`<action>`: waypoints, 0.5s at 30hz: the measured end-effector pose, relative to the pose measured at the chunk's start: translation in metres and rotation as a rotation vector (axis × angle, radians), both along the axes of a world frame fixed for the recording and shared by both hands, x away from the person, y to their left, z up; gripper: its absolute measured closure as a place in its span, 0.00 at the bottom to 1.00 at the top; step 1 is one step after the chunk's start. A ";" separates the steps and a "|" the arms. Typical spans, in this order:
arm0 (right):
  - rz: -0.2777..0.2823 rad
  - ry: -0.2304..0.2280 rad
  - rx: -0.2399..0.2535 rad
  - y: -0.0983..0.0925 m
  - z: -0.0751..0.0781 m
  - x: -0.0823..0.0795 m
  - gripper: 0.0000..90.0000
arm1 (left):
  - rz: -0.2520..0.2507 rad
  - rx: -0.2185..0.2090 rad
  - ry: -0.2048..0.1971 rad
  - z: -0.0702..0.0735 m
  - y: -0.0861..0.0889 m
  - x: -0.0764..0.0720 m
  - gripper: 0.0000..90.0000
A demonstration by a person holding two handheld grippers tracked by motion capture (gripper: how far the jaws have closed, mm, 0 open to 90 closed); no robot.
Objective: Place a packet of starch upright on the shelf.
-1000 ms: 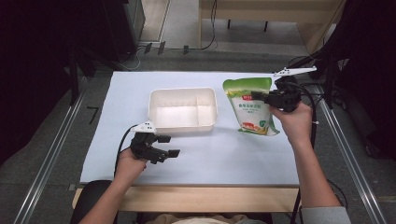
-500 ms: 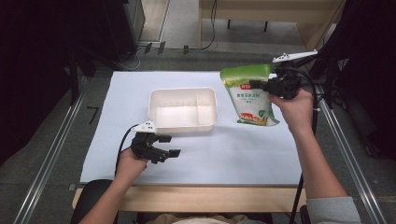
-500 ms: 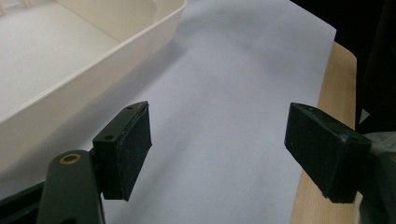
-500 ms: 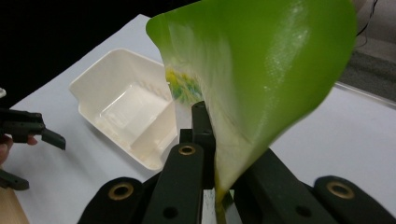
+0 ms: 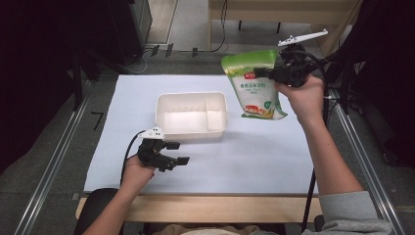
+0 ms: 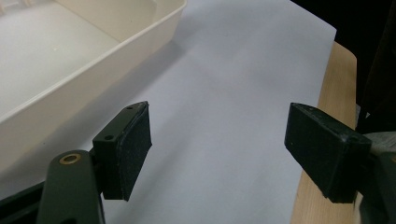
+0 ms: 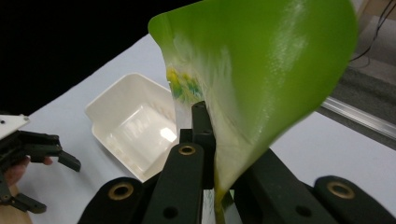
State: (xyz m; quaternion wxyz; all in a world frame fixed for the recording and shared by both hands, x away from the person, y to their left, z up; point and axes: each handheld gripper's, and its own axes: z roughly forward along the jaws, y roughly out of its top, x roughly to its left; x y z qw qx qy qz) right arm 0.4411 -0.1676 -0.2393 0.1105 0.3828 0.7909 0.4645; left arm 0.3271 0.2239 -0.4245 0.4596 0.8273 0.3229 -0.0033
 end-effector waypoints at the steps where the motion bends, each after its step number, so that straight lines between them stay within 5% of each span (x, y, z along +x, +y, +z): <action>1: 0.006 -0.003 0.004 0.003 0.002 0.000 1.00 | -0.001 0.000 0.000 0.000 0.000 0.000 0.26; 15: 0.064 0.003 -0.004 0.041 0.017 0.014 1.00 | -0.002 -0.004 -0.001 0.000 0.000 0.000 0.26</action>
